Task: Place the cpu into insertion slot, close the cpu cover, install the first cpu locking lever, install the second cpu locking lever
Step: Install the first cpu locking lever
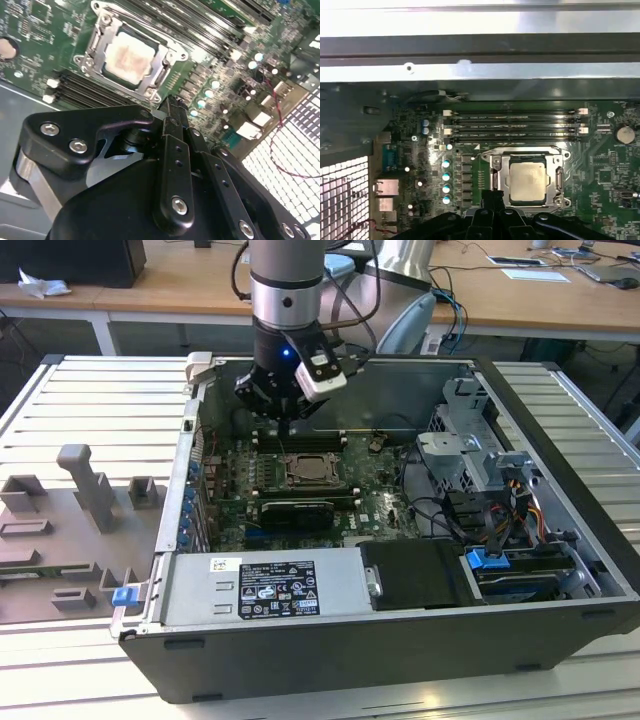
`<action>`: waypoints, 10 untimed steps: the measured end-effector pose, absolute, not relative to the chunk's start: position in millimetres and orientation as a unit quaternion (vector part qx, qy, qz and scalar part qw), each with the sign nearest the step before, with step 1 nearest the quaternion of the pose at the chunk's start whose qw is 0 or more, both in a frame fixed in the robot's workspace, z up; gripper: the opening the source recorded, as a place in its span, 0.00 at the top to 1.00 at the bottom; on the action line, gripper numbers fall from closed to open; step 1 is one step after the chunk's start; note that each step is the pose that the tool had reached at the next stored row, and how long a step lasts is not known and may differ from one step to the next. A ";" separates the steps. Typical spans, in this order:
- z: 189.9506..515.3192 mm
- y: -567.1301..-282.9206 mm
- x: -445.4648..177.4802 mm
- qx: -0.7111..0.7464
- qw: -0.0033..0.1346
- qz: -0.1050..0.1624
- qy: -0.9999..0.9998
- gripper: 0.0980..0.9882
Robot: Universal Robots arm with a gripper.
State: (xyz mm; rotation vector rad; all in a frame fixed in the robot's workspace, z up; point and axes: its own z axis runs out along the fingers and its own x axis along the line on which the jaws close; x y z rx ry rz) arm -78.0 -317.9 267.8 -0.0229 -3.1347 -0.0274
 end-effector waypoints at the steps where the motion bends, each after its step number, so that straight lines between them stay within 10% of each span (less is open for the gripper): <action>1: 267.7 -317.8 -81.8 -0.007 0.003 -0.009 -1.000 0.99; 10: 265.0 -313.1 -95.1 -0.007 0.003 -0.009 -1.000 0.99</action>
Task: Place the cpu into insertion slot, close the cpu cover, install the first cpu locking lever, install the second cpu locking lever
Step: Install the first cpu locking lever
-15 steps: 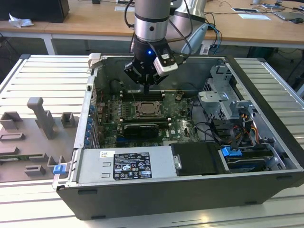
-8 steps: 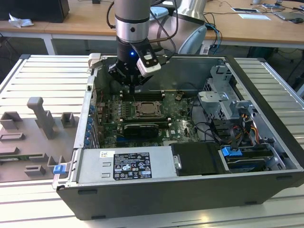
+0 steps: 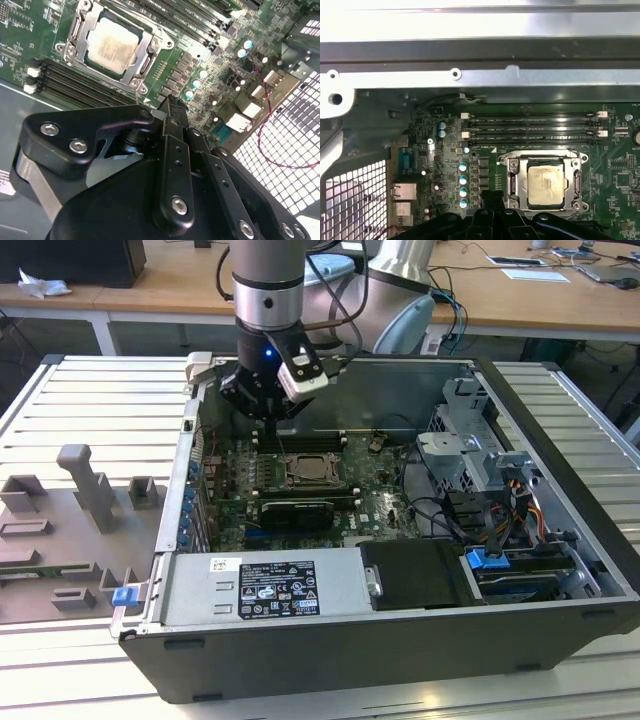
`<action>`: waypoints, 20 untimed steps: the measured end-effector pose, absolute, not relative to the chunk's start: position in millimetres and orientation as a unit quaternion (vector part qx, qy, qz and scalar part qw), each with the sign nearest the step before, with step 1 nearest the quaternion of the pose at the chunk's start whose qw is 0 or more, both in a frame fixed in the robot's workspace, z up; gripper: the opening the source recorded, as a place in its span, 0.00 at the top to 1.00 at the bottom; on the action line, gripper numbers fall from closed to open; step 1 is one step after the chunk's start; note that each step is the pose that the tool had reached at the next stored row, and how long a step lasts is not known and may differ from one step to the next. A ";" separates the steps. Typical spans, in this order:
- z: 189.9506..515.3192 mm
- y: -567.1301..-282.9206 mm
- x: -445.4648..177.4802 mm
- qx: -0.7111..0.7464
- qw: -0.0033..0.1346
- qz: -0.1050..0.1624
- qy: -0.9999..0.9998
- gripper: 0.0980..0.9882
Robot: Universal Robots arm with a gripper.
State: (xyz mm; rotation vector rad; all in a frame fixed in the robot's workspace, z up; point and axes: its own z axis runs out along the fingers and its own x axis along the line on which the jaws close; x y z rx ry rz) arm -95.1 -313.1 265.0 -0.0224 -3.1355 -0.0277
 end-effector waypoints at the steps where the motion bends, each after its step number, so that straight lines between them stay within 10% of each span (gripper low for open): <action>1: 264.8 -312.2 -95.6 -0.007 0.003 -0.009 -1.000 0.99; 20: 258.1 -286.4 -98.3 -0.007 0.003 -0.010 -1.000 0.99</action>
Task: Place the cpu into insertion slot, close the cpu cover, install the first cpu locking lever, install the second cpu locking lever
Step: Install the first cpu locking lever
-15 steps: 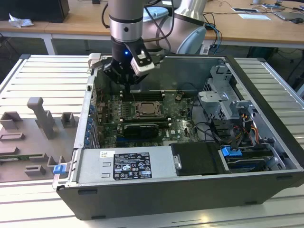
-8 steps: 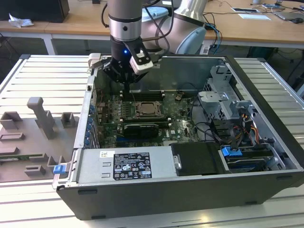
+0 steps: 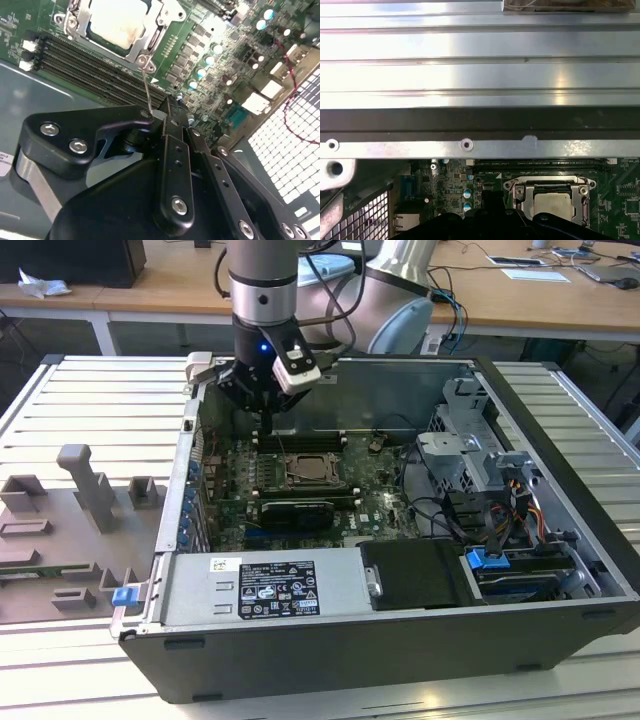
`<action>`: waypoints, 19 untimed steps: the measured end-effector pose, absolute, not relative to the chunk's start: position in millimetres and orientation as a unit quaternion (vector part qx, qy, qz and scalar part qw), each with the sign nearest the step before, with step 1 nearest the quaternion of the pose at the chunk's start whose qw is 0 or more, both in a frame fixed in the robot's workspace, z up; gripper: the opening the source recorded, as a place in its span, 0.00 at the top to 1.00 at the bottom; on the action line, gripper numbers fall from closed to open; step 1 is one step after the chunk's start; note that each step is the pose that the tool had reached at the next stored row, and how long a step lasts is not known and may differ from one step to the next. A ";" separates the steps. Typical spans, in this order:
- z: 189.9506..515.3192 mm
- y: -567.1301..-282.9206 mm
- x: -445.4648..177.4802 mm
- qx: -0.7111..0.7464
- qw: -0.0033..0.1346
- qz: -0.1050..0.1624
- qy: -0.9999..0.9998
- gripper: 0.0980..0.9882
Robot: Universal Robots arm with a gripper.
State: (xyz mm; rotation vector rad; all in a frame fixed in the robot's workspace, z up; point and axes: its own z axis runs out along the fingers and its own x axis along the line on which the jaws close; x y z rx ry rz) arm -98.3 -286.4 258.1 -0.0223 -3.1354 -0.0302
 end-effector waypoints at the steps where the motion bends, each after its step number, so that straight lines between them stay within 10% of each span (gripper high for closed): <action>1: 258.0 -285.8 -95.5 -0.007 0.003 -0.010 -1.000 0.99; 19: 257.6 -286.1 -78.7 -0.007 0.003 -0.009 -1.000 0.99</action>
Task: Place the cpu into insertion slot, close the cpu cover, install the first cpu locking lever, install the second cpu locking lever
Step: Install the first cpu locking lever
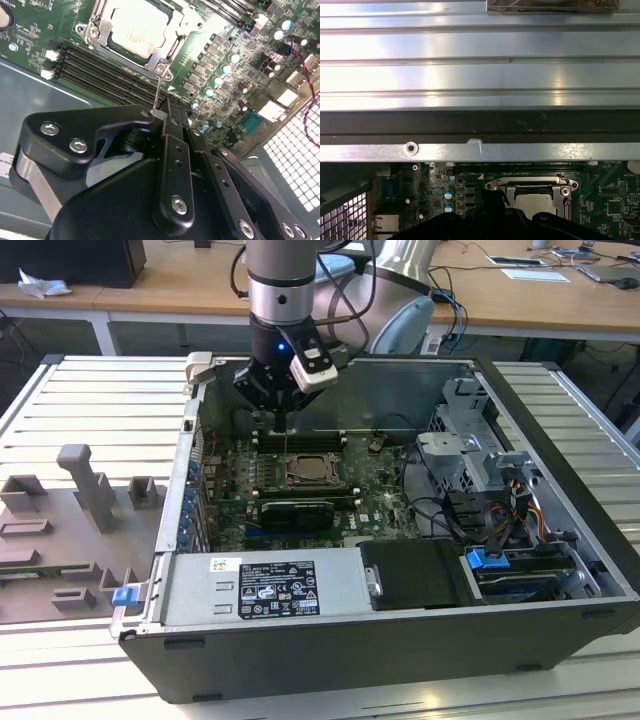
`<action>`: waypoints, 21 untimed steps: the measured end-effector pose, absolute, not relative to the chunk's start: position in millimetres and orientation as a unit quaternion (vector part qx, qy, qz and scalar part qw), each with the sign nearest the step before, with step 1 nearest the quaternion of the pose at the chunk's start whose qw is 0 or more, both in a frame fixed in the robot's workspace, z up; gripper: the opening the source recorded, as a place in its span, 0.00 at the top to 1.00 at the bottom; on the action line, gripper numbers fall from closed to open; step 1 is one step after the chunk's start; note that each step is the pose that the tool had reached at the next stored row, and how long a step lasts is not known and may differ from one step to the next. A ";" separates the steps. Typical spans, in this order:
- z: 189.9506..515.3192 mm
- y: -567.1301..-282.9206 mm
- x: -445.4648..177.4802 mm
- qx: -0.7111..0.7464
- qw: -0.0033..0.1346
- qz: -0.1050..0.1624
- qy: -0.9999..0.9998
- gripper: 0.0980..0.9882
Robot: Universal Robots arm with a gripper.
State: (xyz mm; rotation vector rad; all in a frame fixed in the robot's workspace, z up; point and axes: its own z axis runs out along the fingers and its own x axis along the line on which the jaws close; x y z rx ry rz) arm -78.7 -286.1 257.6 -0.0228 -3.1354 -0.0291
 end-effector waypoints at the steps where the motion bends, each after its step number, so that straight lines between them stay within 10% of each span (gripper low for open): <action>1: 257.5 -286.1 -77.9 -0.007 0.003 -0.009 -1.000 0.99; 21: 253.2 -286.1 -60.7 -0.007 0.003 -0.010 -1.000 0.99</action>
